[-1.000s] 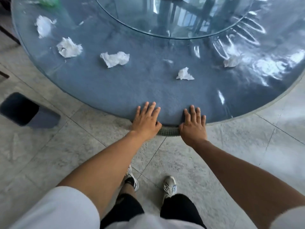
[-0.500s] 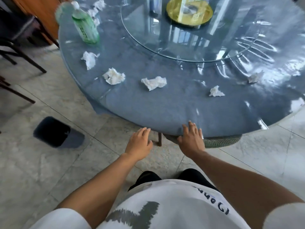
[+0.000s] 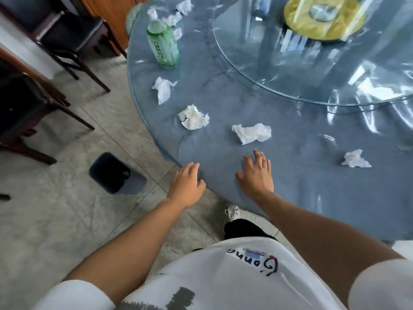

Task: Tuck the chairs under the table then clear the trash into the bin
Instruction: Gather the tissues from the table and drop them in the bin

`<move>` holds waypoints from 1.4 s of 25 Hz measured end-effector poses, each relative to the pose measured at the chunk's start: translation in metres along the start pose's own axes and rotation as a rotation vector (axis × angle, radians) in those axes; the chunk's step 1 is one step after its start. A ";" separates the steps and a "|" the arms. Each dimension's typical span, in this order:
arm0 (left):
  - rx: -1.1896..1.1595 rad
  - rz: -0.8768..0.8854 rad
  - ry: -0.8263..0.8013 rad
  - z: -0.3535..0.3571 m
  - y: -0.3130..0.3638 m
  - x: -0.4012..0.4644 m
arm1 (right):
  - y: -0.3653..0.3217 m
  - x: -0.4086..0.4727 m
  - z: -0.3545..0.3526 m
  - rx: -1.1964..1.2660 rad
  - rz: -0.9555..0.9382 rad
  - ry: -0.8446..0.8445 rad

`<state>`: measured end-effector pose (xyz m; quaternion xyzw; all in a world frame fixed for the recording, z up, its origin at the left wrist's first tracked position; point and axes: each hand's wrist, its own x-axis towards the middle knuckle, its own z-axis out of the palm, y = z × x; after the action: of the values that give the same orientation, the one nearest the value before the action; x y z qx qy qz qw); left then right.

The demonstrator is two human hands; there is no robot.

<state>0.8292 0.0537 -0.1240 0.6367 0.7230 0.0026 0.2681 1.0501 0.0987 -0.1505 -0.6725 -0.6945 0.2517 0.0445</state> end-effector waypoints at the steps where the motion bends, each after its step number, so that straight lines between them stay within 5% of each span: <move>1: 0.009 -0.011 -0.012 -0.005 0.002 0.011 | -0.002 0.012 0.000 0.028 0.026 -0.002; 10: -0.033 0.042 -0.024 -0.025 0.046 0.087 | 0.000 0.087 -0.034 0.214 0.195 0.280; 15: -0.170 -0.011 -0.011 -0.029 0.055 0.111 | -0.002 0.119 -0.041 0.212 0.384 0.113; 19: -0.315 -0.096 0.016 -0.037 0.042 0.125 | -0.009 0.116 -0.024 0.321 0.349 0.068; 26: -1.256 -0.352 -0.258 -0.075 -0.003 0.152 | -0.116 0.123 -0.007 0.845 0.520 0.043; 31: -1.248 -0.220 -0.353 -0.104 -0.074 0.177 | -0.203 0.138 0.026 1.087 0.498 -0.066; 35: -1.218 -0.314 -0.307 -0.119 -0.118 0.191 | -0.238 0.156 0.024 0.884 0.482 -0.054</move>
<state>0.6650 0.2477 -0.1361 0.2503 0.6300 0.2822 0.6789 0.8094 0.2489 -0.1172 -0.7240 -0.3474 0.5420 0.2478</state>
